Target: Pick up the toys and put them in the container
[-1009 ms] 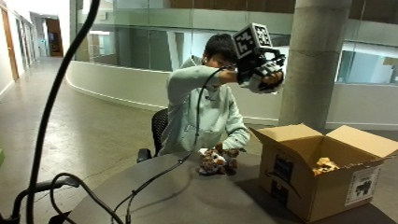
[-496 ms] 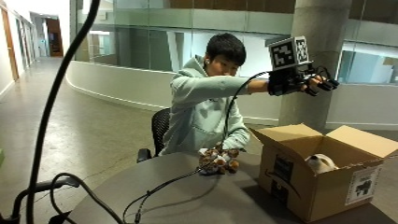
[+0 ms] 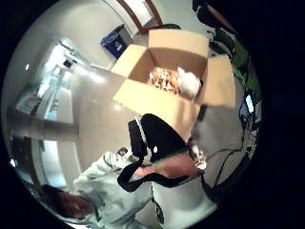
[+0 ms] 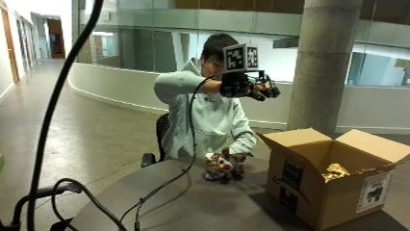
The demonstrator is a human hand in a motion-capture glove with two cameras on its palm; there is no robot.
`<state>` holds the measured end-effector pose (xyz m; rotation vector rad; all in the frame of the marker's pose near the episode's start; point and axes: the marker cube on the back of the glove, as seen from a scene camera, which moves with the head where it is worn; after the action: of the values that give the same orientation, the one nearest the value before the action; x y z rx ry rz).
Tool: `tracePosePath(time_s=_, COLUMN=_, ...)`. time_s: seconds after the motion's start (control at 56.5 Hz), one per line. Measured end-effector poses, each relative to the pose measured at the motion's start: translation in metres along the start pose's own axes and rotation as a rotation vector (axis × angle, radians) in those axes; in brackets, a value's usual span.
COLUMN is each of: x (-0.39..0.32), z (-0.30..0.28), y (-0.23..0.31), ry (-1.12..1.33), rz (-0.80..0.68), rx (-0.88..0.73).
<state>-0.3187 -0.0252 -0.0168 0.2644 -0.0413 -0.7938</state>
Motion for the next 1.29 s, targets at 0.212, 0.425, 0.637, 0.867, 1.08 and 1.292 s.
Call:
tracePosePath(time_s=0.212, x=0.025, z=0.065, y=0.081, ry=-0.048, rz=-0.013, rx=-0.129)
tracePosePath(time_s=0.425, x=0.037, z=0.142, y=0.132, ry=-0.100, rz=-0.059, rx=-0.275)
tracePosePath(time_s=0.637, x=0.036, z=0.203, y=0.149, ry=-0.091, rz=-0.119, rx=-0.419)
tracePosePath(time_s=0.867, x=0.030, z=0.241, y=0.149, ry=-0.129, rz=-0.124, rx=-0.470)
tracePosePath(time_s=1.08, x=0.030, z=0.245, y=0.144, ry=-0.088, rz=-0.134, rx=-0.426)
tracePosePath(time_s=1.292, x=0.028, z=0.244, y=0.136, ry=-0.104, rz=-0.132, rx=-0.360)
